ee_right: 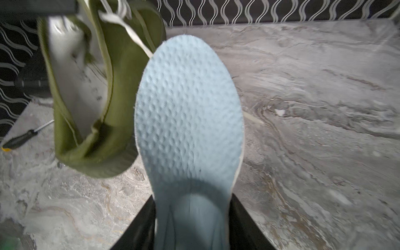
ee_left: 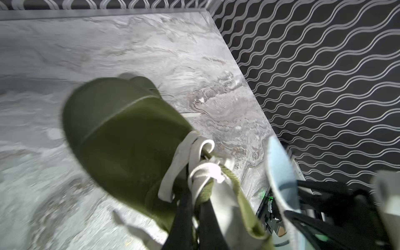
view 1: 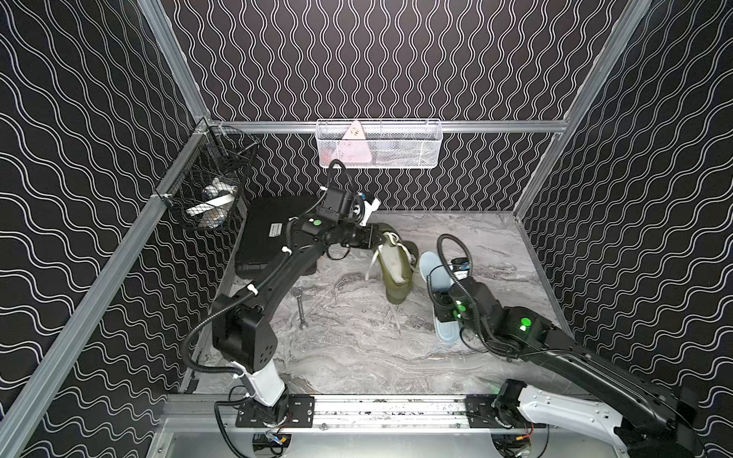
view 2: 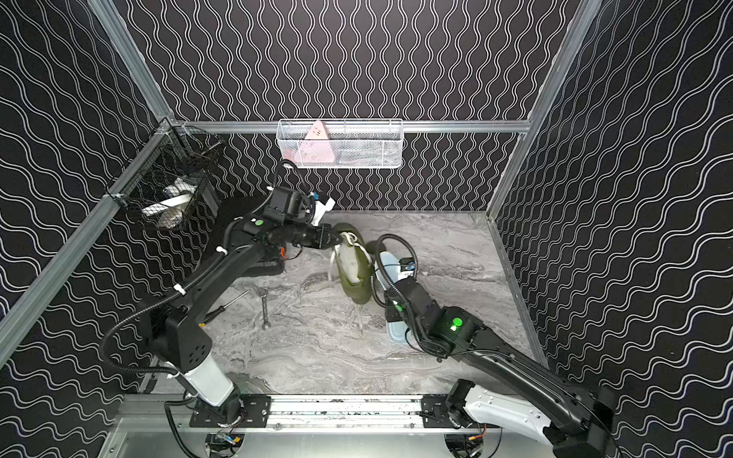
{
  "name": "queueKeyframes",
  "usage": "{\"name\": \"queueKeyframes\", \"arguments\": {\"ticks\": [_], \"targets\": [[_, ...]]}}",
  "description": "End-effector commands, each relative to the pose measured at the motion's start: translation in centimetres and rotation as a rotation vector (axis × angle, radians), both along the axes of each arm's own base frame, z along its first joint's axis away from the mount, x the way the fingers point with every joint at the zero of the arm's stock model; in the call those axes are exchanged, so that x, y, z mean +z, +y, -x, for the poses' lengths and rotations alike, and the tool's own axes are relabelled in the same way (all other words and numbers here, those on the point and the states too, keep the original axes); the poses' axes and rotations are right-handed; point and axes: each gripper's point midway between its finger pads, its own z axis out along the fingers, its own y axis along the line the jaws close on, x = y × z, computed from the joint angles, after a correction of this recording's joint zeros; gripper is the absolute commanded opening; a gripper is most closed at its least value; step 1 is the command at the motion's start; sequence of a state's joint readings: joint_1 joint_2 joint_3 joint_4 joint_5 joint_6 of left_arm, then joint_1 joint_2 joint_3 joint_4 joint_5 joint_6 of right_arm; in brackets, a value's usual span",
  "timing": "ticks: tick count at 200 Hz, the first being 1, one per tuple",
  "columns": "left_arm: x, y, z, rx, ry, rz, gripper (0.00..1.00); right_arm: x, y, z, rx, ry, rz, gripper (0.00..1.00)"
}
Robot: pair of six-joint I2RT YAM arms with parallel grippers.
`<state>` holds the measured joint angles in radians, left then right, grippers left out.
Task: Insert the insole into the shoe
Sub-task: Pick up the insole from the center of the board, then insert the insole into the shoe.
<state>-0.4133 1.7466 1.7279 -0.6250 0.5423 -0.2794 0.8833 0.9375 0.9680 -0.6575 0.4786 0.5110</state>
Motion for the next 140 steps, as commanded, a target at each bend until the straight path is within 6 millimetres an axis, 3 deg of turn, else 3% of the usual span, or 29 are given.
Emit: {"name": "queueKeyframes", "arguments": {"ticks": [1, 31, 57, 83, 107, 140], "targets": [[1.5, -4.3, -0.4, -0.052, -0.051, 0.034, 0.0, 1.3, -3.6, 1.0, -0.105, 0.039, 0.03, 0.51], [0.7, -11.9, 1.3, -0.176, -0.036, 0.065, 0.0, 3.3, -5.7, 2.0, -0.156, 0.034, 0.002, 0.51], [-3.2, -15.9, 2.2, -0.217, 0.008, 0.045, 0.0, 4.0, -6.9, 2.5, -0.185, 0.012, -0.02, 0.52], [-8.3, -17.7, 2.3, -0.214, 0.061, 0.042, 0.0, 2.2, -7.0, 3.0, -0.166, 0.078, 0.027, 0.52], [-12.7, -18.1, 2.2, -0.205, 0.127, 0.02, 0.0, 0.2, -6.2, 3.3, -0.116, 0.138, 0.052, 0.52], [-14.4, -17.6, 1.5, -0.118, 0.147, 0.044, 0.0, -2.6, -5.8, 3.2, -0.091, 0.269, 0.087, 0.52]]}}
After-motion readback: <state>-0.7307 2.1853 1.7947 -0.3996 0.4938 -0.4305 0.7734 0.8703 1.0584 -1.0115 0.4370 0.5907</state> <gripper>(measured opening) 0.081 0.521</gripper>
